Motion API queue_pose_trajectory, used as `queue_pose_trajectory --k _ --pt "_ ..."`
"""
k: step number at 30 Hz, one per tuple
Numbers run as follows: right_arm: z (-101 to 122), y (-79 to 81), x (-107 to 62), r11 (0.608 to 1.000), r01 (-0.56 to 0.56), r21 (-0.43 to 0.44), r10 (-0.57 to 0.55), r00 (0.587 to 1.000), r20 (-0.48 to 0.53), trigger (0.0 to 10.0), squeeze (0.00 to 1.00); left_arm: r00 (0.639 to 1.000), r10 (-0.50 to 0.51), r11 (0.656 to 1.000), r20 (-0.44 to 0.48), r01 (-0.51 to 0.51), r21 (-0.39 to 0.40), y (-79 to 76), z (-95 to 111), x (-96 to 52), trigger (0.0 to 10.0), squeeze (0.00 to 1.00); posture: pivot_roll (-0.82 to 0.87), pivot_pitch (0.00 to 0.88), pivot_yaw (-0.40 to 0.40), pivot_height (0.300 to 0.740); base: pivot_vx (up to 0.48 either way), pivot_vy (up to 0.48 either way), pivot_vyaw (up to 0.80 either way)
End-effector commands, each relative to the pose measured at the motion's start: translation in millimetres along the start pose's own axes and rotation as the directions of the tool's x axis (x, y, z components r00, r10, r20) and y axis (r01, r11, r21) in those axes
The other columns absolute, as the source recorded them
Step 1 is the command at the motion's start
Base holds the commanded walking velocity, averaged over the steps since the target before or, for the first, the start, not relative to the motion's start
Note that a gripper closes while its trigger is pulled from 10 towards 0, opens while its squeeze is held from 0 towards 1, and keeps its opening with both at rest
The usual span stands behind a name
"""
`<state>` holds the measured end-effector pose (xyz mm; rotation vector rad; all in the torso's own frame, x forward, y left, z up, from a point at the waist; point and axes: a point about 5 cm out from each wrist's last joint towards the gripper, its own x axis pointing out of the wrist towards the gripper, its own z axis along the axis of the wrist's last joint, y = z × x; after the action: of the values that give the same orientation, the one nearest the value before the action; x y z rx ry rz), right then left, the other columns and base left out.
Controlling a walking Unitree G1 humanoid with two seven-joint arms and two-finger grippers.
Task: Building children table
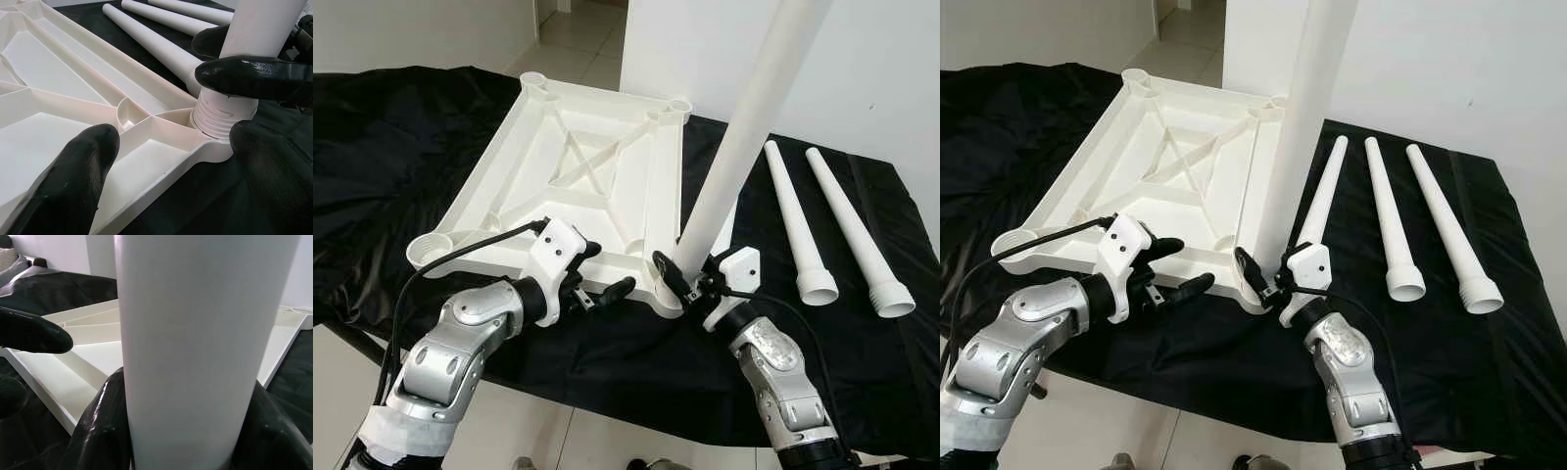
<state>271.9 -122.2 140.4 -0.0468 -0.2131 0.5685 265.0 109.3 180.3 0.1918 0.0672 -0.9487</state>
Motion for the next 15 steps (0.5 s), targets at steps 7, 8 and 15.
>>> queue_pose_trajectory --k 7,8,15 --pt "-30.8 -7.5 -17.4 0.995 0.09 0.051 -0.083 0.989 -0.121 10.0 0.0 1.0 0.024 1.0 0.005 -0.024 0.0 1.4 2.5 -0.9 10.0 0.0 0.08 0.094 -0.074 0.74 0.0 0.0 0.0" --pt "-30.8 -7.5 -17.4 0.995 0.09 0.051 -0.083 0.989 -0.121 10.0 0.0 1.0 0.024 1.0 0.005 -0.024 0.0 1.4 2.5 -0.9 10.0 0.0 0.08 0.094 -0.074 0.74 0.0 0.0 0.0" --pt "-28.0 -10.0 -11.8 0.986 0.165 0.003 -0.163 0.979 -0.122 10.0 0.0 1.0 0.026 1.0 0.003 -0.026 0.002 1.9 2.8 -1.2 10.0 0.0 0.08 0.096 -0.073 0.74 0.0 0.0 0.0"
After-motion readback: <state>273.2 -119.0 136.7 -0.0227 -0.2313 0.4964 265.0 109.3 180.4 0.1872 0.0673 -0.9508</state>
